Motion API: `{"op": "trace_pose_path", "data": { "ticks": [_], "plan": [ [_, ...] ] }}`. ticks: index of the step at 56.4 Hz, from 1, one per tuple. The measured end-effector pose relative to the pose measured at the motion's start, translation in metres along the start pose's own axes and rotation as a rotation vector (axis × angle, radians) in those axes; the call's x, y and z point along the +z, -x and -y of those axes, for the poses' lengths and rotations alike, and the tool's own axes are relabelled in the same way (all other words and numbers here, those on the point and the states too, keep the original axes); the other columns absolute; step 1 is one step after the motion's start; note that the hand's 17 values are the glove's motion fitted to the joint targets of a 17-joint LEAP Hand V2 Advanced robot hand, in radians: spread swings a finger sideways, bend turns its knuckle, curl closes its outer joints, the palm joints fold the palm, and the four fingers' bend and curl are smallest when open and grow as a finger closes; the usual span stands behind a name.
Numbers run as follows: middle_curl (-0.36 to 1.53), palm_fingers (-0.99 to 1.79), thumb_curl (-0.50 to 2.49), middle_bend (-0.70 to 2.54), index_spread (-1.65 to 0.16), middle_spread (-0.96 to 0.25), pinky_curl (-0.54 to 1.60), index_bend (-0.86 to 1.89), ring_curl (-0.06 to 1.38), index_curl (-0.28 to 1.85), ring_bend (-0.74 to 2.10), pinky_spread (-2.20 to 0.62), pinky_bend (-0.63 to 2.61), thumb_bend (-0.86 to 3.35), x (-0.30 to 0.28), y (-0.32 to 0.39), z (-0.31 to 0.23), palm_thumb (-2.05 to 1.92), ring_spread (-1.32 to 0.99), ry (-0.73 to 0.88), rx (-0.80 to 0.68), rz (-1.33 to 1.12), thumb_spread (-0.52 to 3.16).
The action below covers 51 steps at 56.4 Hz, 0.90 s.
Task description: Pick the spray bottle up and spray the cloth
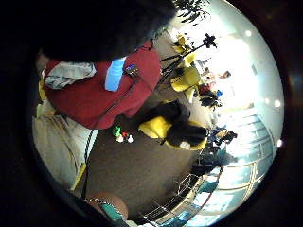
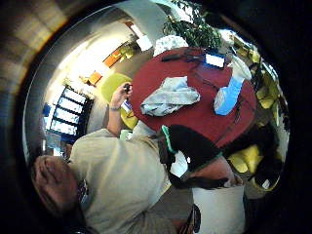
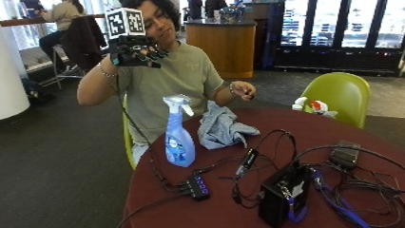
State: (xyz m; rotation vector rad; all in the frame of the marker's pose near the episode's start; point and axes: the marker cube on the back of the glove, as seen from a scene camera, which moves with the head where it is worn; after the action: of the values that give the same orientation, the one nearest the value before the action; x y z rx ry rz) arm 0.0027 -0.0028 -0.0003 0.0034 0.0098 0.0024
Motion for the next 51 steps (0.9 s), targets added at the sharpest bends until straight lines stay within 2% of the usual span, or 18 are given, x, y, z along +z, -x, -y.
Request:
{"op": "trace_pose_path", "data": {
  "ticks": [7, 16, 38, 51],
  "plan": [
    [0.13, 0.46, 0.14, 0.22, -0.31, -0.02, 0.19, 0.15, 0.15, 0.12, 0.37, 0.14, 0.43, 0.2, -0.001, -0.002, 0.004, 0.39, -0.07, 0.0, -0.002, 0.006, 0.76],
    [0.19, 0.44, 0.2, 0.21, -0.37, -0.02, 0.24, 0.14, 0.2, 0.17, 0.38, 0.17, 0.43, 0.15, 0.005, -0.001, 0.003, 0.42, -0.09, 0.023, -0.001, 0.061, 0.98],
    [0.28, 0.41, 0.29, 0.19, -0.39, -0.02, 0.3, 0.14, 0.26, 0.21, 0.37, 0.18, 0.42, 0.01, 0.019, -0.009, -0.001, 0.47, -0.1, 0.007, 0.075, 0.087, 1.1],
    [0.3, 0.43, 0.32, 0.2, -0.39, -0.02, 0.31, 0.13, 0.29, 0.22, 0.4, 0.19, 0.4, -0.02, 0.037, -0.019, -0.006, 0.47, -0.09, -0.064, 0.197, 0.345, 1.1]
  ]
}}
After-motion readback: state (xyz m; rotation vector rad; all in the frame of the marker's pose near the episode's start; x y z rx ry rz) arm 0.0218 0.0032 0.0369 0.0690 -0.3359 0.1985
